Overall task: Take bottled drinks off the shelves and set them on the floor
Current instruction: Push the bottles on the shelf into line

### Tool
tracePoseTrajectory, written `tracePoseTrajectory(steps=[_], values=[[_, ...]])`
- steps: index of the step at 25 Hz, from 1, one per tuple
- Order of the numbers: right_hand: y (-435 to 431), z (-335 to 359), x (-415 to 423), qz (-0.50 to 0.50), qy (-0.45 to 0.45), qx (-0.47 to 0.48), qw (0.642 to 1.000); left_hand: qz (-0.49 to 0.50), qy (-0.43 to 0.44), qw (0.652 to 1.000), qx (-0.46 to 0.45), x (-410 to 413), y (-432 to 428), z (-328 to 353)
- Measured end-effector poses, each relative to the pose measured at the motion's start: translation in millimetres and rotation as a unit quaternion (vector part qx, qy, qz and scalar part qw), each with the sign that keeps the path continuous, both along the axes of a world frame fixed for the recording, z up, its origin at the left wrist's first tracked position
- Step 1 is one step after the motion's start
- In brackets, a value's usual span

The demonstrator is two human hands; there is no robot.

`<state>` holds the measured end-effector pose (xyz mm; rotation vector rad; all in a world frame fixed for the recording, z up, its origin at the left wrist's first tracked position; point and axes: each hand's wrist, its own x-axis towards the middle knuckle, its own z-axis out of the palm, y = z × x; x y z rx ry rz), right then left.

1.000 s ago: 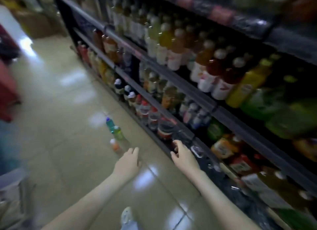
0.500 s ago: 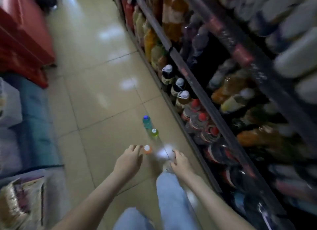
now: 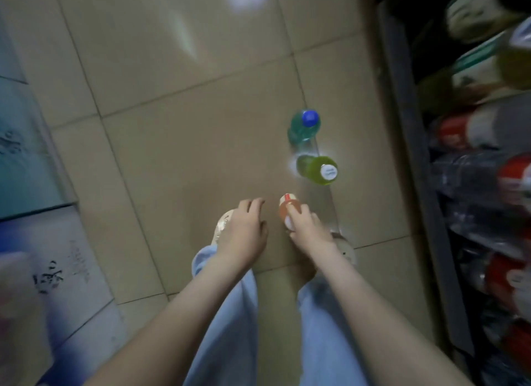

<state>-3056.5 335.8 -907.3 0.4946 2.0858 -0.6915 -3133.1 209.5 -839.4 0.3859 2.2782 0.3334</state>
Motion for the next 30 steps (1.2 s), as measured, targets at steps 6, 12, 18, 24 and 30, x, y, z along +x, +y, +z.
tracePoseTrajectory(steps=[6, 12, 18, 24, 30], values=[[14.4, 54.4, 14.0, -0.164, 0.105, 0.007, 0.981, -0.119, -0.047, 0.992, 0.014, -14.4, 0.9, 30.2], [84.9, 356.1, 9.6, -0.333, 0.23, -0.007, 0.915, -0.334, -0.064, 0.934, 0.105, -64.6, 61.1, 236.1], [128.7, 653.3, 11.0, -0.365, 0.382, 0.0, 0.849, -0.37, -0.019, 0.877, 0.307, -95.2, 135.3, 498.9], [144.3, 754.8, 48.7, -0.477, 0.467, 0.074, 0.741, -0.354, -0.015, 0.859, 0.369, -44.2, 196.6, 656.1], [148.0, 837.7, 112.3, -0.534, 0.572, 0.131, 0.608, -0.419, -0.022, 0.781, 0.462, 24.9, 249.9, 767.1]])
